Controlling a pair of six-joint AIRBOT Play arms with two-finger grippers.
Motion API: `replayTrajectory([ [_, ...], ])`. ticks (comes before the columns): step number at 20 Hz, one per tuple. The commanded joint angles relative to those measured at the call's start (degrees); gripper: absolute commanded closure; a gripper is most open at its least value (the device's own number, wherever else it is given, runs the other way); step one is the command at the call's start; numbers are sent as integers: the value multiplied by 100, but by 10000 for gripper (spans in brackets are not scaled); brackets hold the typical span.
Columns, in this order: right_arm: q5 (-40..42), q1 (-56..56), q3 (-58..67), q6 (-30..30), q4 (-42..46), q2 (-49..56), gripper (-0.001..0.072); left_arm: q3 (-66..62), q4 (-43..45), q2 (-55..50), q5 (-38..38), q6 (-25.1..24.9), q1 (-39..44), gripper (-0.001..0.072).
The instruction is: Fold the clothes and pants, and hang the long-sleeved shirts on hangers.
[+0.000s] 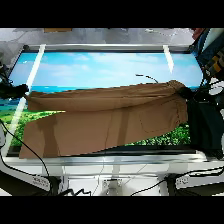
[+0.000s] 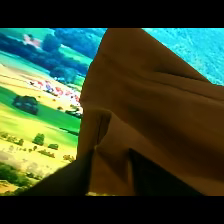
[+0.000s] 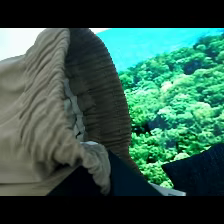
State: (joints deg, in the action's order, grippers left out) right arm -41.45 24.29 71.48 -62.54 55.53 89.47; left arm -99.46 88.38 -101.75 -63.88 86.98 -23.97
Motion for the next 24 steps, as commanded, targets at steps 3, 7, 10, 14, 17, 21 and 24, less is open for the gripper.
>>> replayTrajectory([
  [3, -11, -7, 0, 4, 24, 0, 684, -2, 393, -122, -341, 136, -90, 88],
  [7, -13, -7, 0, 20, 42, 0, 684, 24, 378, -122, -1250, 11, -632, 138],
  [10, -24, -7, 0, 20, 42, 0, 684, 417, -551, -122, -1333, -522, -1047, 138],
  [14, -144, -7, 0, 22, 42, 0, 684, 1185, -1615, -131, -496, -1069, -1257, 138],
  [17, -125, -7, 0, 22, 42, 0, 684, 1329, -1860, -306, -120, -1220, -1182, 217],
  [21, -120, -7, 0, 22, 42, 0, 684, 1327, -1860, -575, 81, -1292, -898, 228],
  [24, -96, -7, 0, 22, 42, 0, 684, 1270, -1915, -546, 236, -1296, -715, 689],
])
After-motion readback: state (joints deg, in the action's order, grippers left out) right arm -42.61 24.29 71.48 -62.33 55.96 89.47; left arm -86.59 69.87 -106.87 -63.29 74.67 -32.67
